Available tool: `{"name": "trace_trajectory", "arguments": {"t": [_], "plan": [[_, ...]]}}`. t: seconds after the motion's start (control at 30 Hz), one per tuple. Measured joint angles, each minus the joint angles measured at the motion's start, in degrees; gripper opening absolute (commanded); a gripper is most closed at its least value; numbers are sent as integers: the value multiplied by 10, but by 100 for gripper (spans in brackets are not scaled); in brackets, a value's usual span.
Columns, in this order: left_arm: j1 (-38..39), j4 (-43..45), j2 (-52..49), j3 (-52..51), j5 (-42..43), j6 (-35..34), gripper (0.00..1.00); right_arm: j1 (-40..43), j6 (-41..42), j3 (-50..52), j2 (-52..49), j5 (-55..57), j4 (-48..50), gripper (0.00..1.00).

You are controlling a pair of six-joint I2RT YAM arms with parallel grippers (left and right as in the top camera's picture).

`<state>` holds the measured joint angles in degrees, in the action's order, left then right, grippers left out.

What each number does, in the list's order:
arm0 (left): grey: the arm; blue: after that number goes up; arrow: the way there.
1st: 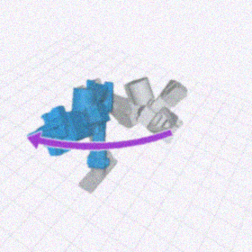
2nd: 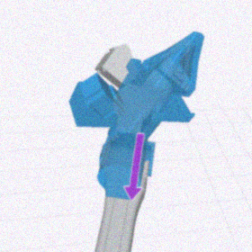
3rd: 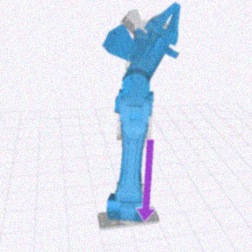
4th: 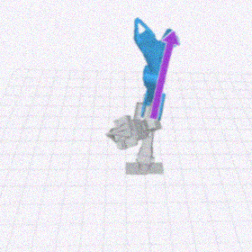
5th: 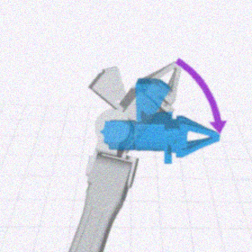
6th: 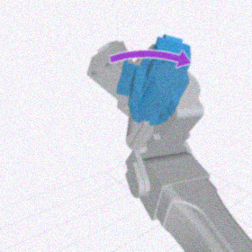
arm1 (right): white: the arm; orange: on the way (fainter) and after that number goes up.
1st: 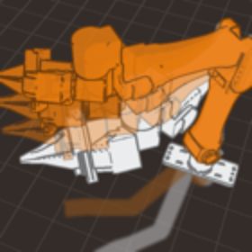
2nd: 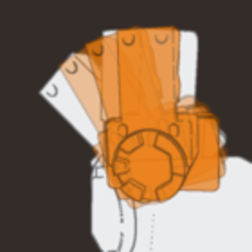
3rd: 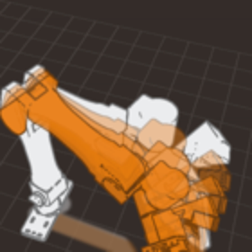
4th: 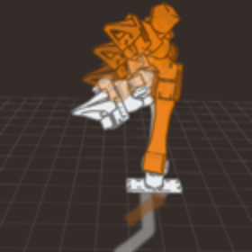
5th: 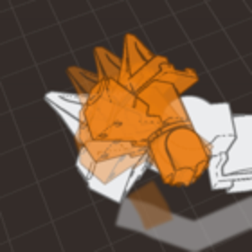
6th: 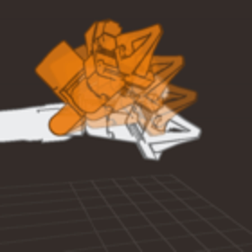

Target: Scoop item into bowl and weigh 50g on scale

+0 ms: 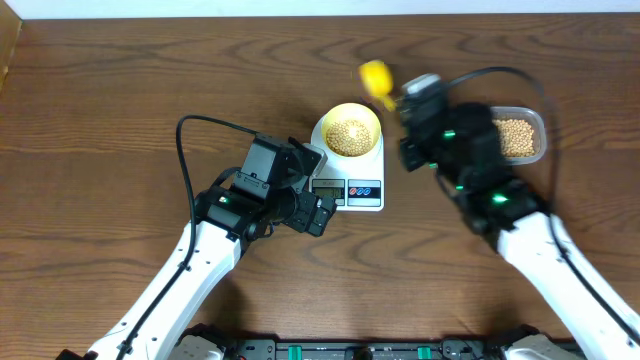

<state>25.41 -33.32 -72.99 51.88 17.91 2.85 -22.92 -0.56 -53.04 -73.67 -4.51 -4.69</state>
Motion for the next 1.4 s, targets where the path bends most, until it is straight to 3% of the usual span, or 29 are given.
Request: {"name": "trace_trajectory", "arguments": {"t": [0.27,0.53,0.83,1.4], "plan": [[0,0,0,0,0,0,98,183,34,-5,80,-1,-156,1],[0,1,0,0,0,0,98,312,33,-5,74,30,-250,1],[0,1,0,0,0,0,98,327,29,-5,-23,29,-253,1],[0,1,0,0,0,0,98,330,47,-5,-103,-118,-227,1]]}}
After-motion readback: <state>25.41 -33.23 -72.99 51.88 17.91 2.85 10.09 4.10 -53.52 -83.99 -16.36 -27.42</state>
